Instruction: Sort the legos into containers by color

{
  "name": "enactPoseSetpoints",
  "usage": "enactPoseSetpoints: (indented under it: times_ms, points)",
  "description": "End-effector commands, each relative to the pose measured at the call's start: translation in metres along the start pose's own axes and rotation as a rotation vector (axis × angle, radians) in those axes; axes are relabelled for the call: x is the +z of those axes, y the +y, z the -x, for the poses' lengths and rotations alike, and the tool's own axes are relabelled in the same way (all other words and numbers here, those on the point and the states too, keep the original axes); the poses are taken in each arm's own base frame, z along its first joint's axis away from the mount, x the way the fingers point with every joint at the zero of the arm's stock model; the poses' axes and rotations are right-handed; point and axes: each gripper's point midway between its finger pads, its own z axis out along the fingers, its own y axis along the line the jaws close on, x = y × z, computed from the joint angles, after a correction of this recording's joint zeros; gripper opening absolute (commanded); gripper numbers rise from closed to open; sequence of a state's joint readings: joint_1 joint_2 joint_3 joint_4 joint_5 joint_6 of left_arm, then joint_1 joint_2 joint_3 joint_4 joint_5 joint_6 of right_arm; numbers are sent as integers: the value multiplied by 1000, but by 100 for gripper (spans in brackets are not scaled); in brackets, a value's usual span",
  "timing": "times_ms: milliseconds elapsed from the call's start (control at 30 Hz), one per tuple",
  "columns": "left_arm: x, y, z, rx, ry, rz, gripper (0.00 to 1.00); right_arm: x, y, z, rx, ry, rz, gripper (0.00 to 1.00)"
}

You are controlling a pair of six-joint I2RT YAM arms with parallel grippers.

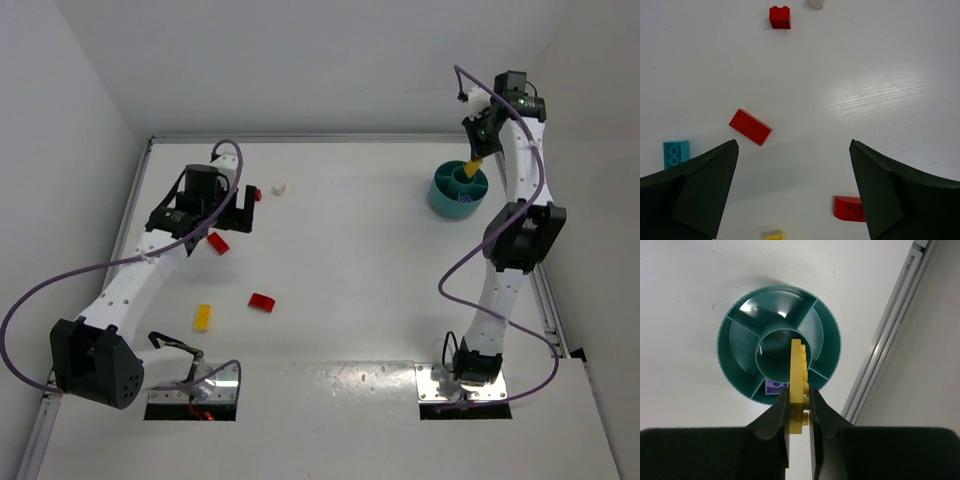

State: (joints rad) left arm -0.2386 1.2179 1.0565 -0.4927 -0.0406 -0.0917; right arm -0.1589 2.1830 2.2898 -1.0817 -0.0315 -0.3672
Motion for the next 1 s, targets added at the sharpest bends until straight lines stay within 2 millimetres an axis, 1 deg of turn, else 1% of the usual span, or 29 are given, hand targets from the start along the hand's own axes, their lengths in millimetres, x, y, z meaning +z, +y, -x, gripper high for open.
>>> enactPoseSetpoints:
  times_ms: [0, 33, 67, 100, 167, 200, 233, 267, 300, 333, 367, 400, 433, 467, 500, 533, 567, 600, 633, 667, 700, 733, 767, 800, 833, 867, 900, 933, 967]
  points:
    - [-4, 9, 4, -39, -23, 15, 100, 7, 9, 8, 8, -18, 32, 0]
    - [-7, 14, 6, -48, -34, 25, 100, 7, 9, 8, 8, -17, 32, 0]
    - [-7, 17, 6, -56, -34, 27, 100, 11, 9, 6, 8, -9, 36, 0]
    - [-10, 17, 6, -56, -34, 27, 100, 13, 12, 5, 9, -6, 50, 1]
    - [-10, 23, 3, -67, -23, 42, 100, 13, 16, 4, 10, -5, 66, 7]
    - [-10, 25, 3, -67, -23, 53, 100, 16, 23, 4, 3, -1, 84, 10]
    - [-13, 25, 3, -67, -23, 53, 100, 15, 27, 3, 4, -3, 106, 10]
    - [-14, 30, 0, -73, -14, 71, 100, 15, 33, 6, 5, -20, 138, 12]
    - [-14, 34, 0, -70, -13, 78, 100, 15, 36, 5, 7, -18, 157, 15]
    - [-14, 35, -3, -70, -1, 87, 100, 13, 45, 4, 2, -7, 184, 17]
    - [-15, 40, -7, -76, 12, 104, 100, 13, 50, 4, 5, -9, 210, 22]
    - [-19, 41, -7, -66, 11, 105, 100, 13, 55, 0, 9, 7, 234, 26]
    - [-19, 45, -7, -61, 12, 113, 100, 12, 63, 1, 4, 6, 261, 32]
    - [-24, 50, -4, -67, -6, 133, 100, 12, 63, 1, 4, 6, 262, 38]
    - [-23, 51, -8, -44, 5, 133, 100, 8, 63, 3, 13, 0, 258, 45]
    - [-28, 55, -9, -42, 3, 143, 100, 10, 65, 0, 15, 12, 264, 48]
    - [-31, 61, -10, -40, 0, 163, 100, 5, 64, 2, 13, 0, 258, 52]
    - [-30, 61, -18, -13, 27, 161, 100, 2, 65, 1, 14, 1, 258, 54]
    - [-34, 70, -20, -6, 31, 180, 100, 2, 65, 1, 14, 1, 258, 54]
    - [-34, 65, -21, 18, 38, 145, 100, -3, 65, 1, 13, -4, 255, 54]
    - [-35, 65, -28, 41, 52, 127, 100, -6, 63, 5, 10, -20, 247, 54]
    - [-39, 65, -40, 109, 86, 101, 100, -10, 62, 7, 18, -28, 243, 54]
    - [-41, 64, -45, 133, 94, 78, 100, -20, 61, 11, 14, -48, 233, 54]
    - [-40, 66, -61, 157, 133, 75, 100, -27, 60, 13, 21, -59, 227, 54]
    - [-45, 65, -72, 173, 156, 55, 100, -31, 64, 17, 20, -85, 248, 54]
    - [-45, 69, -80, 239, 186, 37, 98, -34, 68, 16, 29, -88, 262, 54]
    - [-46, 70, -90, 258, 213, 18, 97, -37, 75, 15, 32, -93, 297, 54]
    - [-47, 69, -103, 289, 255, 0, 96, -45, 78, 16, 39, -107, 304, 54]
    - [-50, 69, -118, 337, 304, -31, 96, -48, 81, 14, 41, -107, 314, 54]
